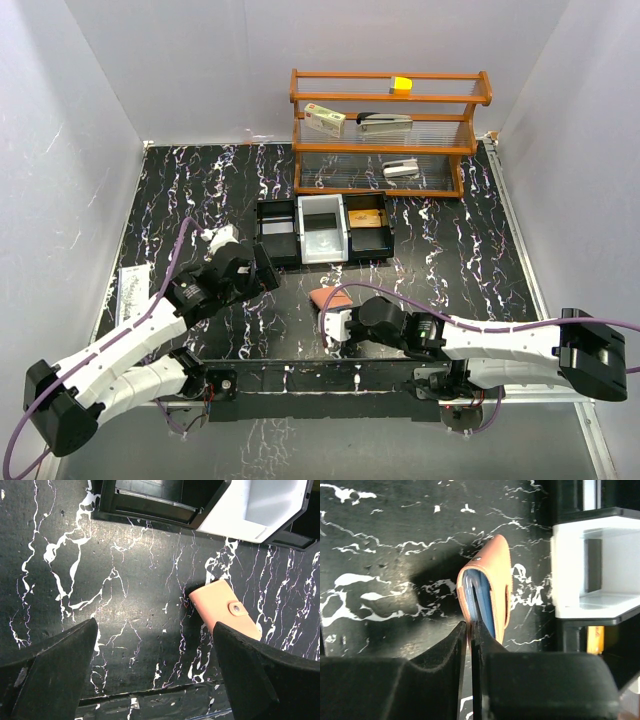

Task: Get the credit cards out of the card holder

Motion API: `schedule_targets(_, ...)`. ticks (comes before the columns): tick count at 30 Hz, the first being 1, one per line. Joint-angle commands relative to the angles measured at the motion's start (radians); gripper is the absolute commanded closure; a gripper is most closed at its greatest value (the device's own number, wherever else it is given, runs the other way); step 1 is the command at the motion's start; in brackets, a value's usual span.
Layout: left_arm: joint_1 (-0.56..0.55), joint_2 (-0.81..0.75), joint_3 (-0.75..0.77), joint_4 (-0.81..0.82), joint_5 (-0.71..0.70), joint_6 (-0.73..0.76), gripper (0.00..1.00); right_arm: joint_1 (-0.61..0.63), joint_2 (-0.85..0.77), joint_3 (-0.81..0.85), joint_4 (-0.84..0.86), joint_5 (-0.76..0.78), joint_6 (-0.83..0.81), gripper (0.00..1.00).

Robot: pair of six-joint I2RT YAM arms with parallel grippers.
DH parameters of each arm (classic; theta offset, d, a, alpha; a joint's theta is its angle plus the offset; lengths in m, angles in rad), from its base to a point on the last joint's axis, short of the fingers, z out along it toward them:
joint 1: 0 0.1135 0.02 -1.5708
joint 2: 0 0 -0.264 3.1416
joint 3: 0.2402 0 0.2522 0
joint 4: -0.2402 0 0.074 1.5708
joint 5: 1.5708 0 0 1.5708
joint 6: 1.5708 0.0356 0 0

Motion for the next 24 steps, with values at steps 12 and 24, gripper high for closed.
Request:
schedule_targets(12, 0.003, 0.064, 0.004, 0.07, 0.071, 0.013, 0.01, 0.009, -0.151, 0.107, -0.072, -0.014, 0.323, 0.59)
schedule_targets(24, 0.003, 0.133, -0.047, 0.197, 0.224, -0.009, 0.02, 0.006, -0.206, 0.198, -0.253, 0.441, 1.24, 0.46)
